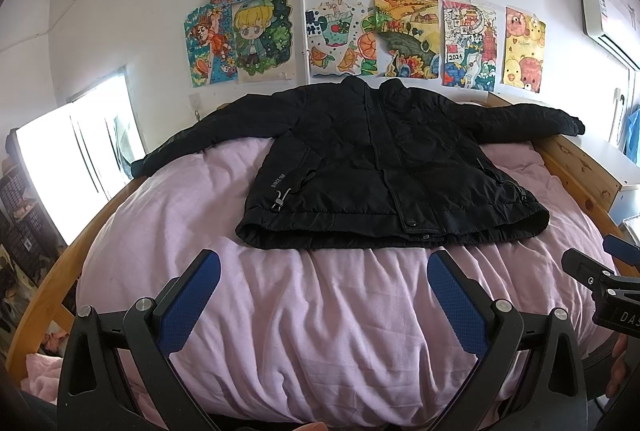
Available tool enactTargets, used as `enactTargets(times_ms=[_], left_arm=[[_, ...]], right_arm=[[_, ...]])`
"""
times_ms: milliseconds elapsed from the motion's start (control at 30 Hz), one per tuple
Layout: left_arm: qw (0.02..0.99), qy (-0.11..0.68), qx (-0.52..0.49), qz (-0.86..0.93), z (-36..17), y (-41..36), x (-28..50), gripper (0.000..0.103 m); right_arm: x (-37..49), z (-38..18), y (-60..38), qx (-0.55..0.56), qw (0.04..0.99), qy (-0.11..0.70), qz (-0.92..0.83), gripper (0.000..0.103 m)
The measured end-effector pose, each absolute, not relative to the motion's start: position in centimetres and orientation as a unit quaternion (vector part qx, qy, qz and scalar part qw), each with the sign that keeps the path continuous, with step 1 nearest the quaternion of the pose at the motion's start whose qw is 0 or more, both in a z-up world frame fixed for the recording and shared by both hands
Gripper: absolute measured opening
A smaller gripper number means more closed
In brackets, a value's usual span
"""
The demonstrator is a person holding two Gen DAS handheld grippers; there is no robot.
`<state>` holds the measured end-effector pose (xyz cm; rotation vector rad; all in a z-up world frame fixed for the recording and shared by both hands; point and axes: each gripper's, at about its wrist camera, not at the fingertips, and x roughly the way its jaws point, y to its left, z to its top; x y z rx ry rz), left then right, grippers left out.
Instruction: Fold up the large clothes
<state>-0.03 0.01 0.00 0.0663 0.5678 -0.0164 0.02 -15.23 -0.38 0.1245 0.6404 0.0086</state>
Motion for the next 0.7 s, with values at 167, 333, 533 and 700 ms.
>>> enactTargets(times_ms=[167, 333, 533, 700], left_arm=[[0.959, 0.28, 0.033, -0.008, 0.01, 0.01, -0.03, 0.102], [0.959, 0.28, 0.033, -0.008, 0.0, 0.01, -0.02, 0.102], [0.959, 0.28, 0.032, -0.008, 0.0, 0.02, -0.02, 0.102], [0.955, 0.297, 0.021, -0.008, 0.19, 0.72, 0.62, 0.102]], right_arm=[[-0.01, -0.36, -15.24, 0.061, 0.947, 0.315, 0.004, 0.103], [-0.03, -0.33, -15.24, 0.062, 0.947, 0.315, 0.004, 0.103], [0.13, -0.44, -15.24, 0.061, 0.947, 0.316, 0.003, 0.103], [0.07, -0.32, -15.43, 0.067, 0.945, 0.32, -0.003, 0.103]])
